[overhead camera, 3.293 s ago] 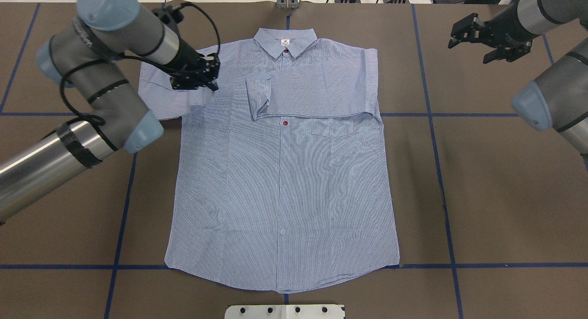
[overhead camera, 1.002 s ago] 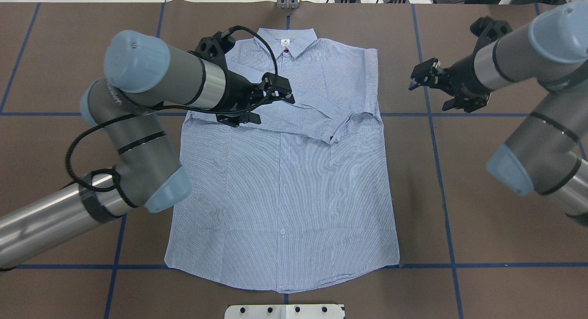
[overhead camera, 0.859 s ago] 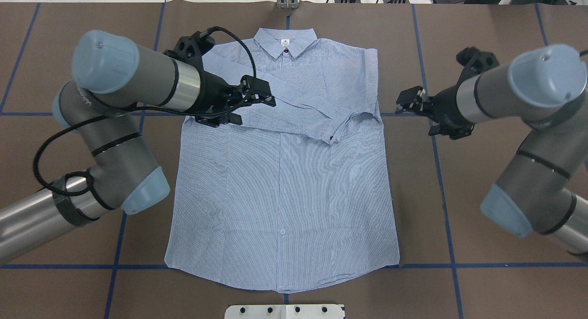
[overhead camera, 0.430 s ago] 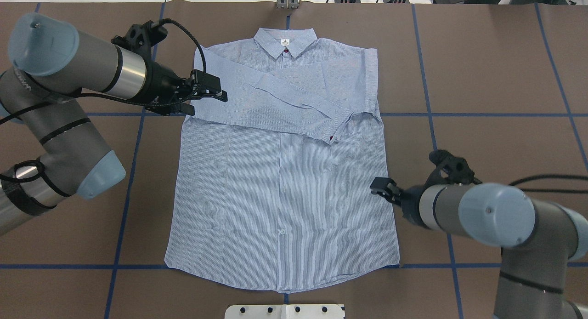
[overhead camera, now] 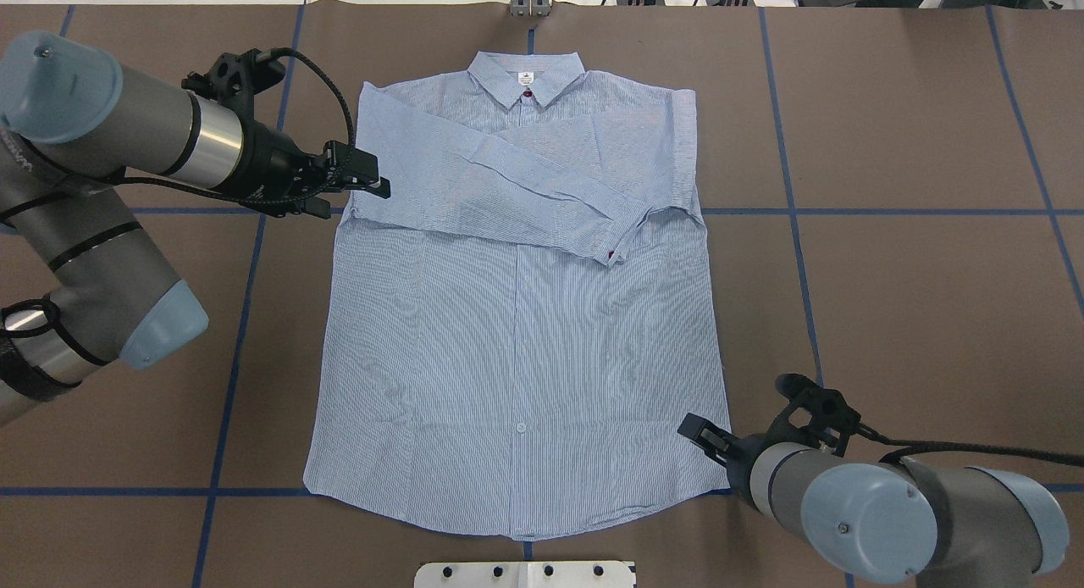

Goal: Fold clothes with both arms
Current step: 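Release the sleeve and move both grippers to the hem corners nearest the robot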

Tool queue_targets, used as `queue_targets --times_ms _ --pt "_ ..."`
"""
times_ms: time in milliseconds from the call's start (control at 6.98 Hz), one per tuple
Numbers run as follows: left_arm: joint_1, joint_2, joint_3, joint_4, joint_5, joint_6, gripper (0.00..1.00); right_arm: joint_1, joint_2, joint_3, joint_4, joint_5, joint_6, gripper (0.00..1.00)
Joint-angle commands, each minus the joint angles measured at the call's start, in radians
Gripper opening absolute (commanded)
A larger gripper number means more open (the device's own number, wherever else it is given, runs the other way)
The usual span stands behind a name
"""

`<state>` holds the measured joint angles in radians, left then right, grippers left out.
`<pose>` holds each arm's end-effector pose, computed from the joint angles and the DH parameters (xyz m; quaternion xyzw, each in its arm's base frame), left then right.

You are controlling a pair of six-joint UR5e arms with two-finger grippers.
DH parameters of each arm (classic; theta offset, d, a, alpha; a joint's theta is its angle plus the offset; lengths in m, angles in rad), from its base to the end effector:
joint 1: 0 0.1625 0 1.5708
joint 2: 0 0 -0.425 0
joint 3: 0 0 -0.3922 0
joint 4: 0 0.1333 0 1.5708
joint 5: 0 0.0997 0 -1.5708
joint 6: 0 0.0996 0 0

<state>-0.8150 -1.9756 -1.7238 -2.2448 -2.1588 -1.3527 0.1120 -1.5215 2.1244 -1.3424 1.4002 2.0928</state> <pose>0.3626 -0.4985 0.2791 0.0674 0.5976 -0.0697 0.7959 -0.4639 -0.2033 0.3571 -0.0056 -0.4098 0.3168 0.8554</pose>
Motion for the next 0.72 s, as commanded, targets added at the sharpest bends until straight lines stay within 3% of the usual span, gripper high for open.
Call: queue_targets --times_ms 0,573 --pt "0.002 0.012 0.012 -0.006 0.002 0.003 1.00 -0.040 0.000 -0.004 -0.020 -0.032 0.039 0.87" --pt "0.004 0.011 0.016 -0.007 0.002 0.003 1.00 -0.038 -0.006 -0.020 -0.023 -0.035 0.039 0.79"
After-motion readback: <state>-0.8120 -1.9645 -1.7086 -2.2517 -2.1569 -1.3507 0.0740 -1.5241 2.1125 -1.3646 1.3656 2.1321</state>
